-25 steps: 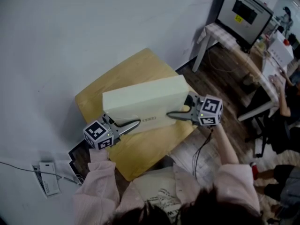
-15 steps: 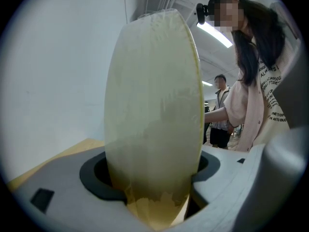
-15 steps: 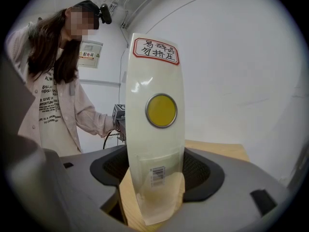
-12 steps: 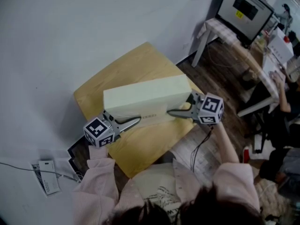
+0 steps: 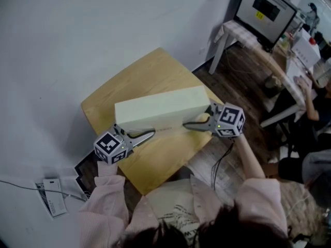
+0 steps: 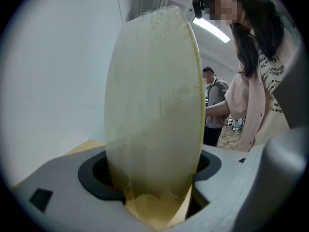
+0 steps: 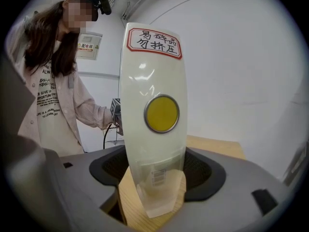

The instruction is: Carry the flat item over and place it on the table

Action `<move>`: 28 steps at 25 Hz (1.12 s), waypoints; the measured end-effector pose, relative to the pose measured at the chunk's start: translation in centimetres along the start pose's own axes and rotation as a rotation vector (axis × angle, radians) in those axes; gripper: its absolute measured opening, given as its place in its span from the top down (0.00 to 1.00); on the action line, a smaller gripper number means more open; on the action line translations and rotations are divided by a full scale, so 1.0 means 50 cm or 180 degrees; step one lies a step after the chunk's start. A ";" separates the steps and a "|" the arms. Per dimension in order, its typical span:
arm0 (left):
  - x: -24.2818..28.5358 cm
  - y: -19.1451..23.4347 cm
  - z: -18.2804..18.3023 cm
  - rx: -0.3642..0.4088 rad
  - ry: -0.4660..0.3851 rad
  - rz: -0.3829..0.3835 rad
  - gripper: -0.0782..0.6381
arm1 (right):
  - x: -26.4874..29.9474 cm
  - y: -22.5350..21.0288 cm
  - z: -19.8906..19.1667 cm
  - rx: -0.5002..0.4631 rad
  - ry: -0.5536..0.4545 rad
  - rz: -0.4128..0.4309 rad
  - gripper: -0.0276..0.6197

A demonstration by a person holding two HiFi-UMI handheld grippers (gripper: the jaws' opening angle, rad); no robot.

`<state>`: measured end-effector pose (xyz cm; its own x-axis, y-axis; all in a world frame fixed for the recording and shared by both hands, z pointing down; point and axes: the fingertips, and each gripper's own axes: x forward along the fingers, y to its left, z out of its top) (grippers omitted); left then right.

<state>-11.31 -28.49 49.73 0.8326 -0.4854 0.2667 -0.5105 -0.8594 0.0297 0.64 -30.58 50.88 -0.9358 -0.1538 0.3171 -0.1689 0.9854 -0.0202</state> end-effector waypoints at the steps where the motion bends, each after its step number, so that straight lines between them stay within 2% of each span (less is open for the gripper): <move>1: 0.000 0.000 0.000 -0.0002 0.0004 0.0009 0.33 | -0.001 0.000 -0.002 0.0024 0.0032 -0.0010 0.43; 18: -0.007 0.005 -0.003 -0.0069 0.0076 0.0156 0.31 | -0.003 -0.013 -0.008 0.0226 0.0144 -0.0177 0.39; 21: -0.016 0.007 -0.010 -0.0101 0.0111 0.0223 0.31 | -0.003 -0.013 -0.012 0.0309 0.0164 -0.0204 0.34; 28: -0.046 0.015 -0.026 -0.0194 0.0110 0.0373 0.30 | -0.008 -0.010 -0.020 0.0420 0.0170 -0.0259 0.32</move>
<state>-13.89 -27.80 50.41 0.7592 -0.5752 0.3047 -0.6168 -0.7852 0.0545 1.40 -30.92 51.69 -0.9002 -0.2253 0.3727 -0.2859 0.9513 -0.1155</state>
